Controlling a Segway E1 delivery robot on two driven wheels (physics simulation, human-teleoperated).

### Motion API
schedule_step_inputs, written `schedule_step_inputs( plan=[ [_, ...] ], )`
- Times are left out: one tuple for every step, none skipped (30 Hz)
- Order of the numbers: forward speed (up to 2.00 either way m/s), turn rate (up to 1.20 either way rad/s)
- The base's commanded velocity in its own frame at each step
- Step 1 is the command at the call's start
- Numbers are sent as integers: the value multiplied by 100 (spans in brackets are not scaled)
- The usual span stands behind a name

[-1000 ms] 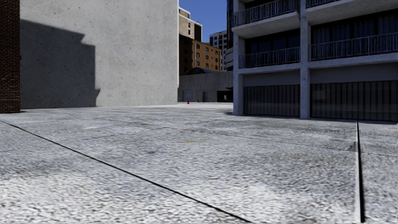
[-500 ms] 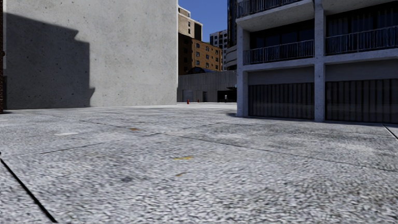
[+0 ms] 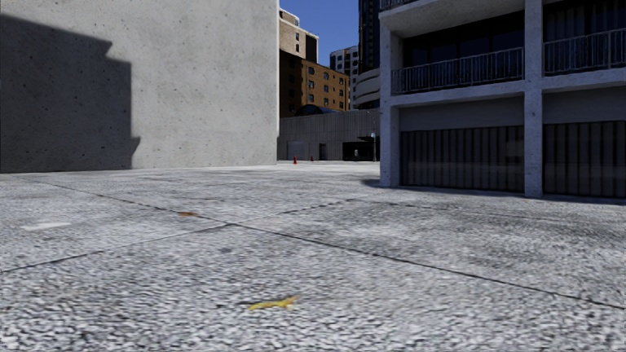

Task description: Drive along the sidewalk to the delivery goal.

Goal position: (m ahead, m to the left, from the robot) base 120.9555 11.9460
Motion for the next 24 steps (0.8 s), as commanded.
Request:
schedule_step_inputs(
  plan=[
    [200,0],
    [200,0],
    [200,0],
    [200,0],
    [200,0],
    [200,0],
    [200,0],
    [200,0],
    [200,0],
    [200,0],
    [200,0],
    [200,0],
    [200,0],
    [200,0],
    [200,0],
    [200,0],
    [200,0],
    [200,0],
    [200,0],
    [200,0],
    [200,0],
    [200,0],
    [200,0],
    [200,0]
  ],
)
